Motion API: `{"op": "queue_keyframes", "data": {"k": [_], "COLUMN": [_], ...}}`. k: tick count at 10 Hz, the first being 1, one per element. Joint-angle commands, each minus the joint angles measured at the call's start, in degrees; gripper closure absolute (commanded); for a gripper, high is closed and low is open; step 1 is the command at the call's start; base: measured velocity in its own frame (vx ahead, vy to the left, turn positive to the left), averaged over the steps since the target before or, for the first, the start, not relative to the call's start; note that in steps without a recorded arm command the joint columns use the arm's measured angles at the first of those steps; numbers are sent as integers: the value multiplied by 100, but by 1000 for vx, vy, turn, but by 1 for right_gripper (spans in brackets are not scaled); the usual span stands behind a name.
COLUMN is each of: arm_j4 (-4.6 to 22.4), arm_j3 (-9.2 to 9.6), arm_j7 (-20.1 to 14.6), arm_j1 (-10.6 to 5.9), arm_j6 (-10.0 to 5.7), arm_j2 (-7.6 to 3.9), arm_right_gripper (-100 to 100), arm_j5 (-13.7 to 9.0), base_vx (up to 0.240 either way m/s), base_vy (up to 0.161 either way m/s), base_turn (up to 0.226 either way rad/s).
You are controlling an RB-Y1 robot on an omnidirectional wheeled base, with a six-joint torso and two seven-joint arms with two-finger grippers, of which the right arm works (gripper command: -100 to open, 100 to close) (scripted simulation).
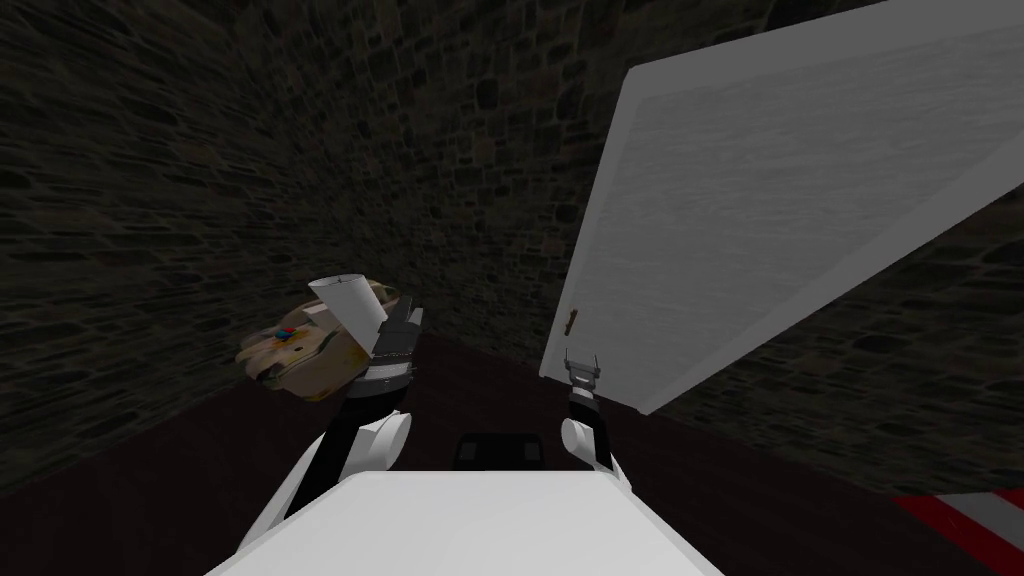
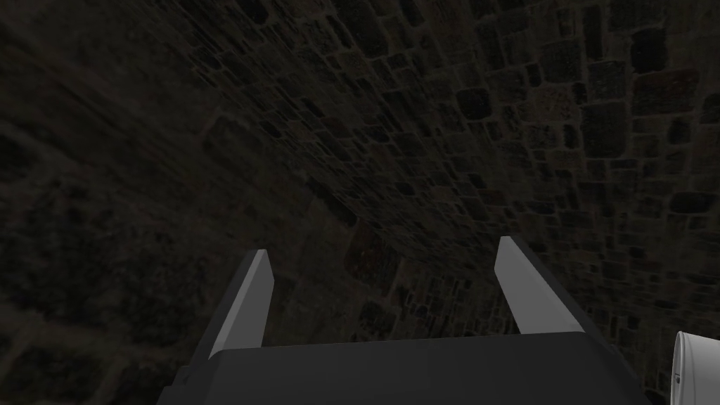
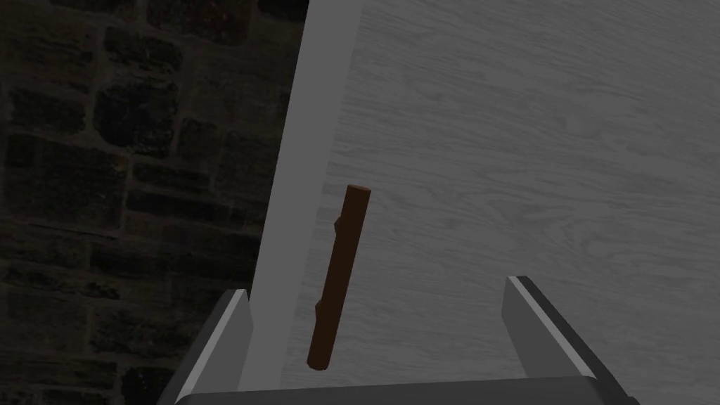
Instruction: Pull the door open
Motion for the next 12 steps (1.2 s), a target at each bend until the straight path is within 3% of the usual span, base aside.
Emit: {"op": "queue_keyframes", "data": {"k": [1, 4, 10, 12], "arm_j4": [200, 668, 1288, 1612], "arm_j3": [33, 122, 240, 302], "arm_j7": [-201, -575, -1070, -1330], "arm_j1": [-33, -139, -280, -354], "arm_j6": [-44, -134, -253, -315], "arm_j2": [-46, -94, -155, -186], "arm_right_gripper": [-100, -100, -100, -100], "arm_j5": [-141, -439, -834, -1041], "base_vx": [54, 78, 72, 69], "base_vy": [-75, -85, -87, -107], "base_turn": [130, 143, 105, 151]}}
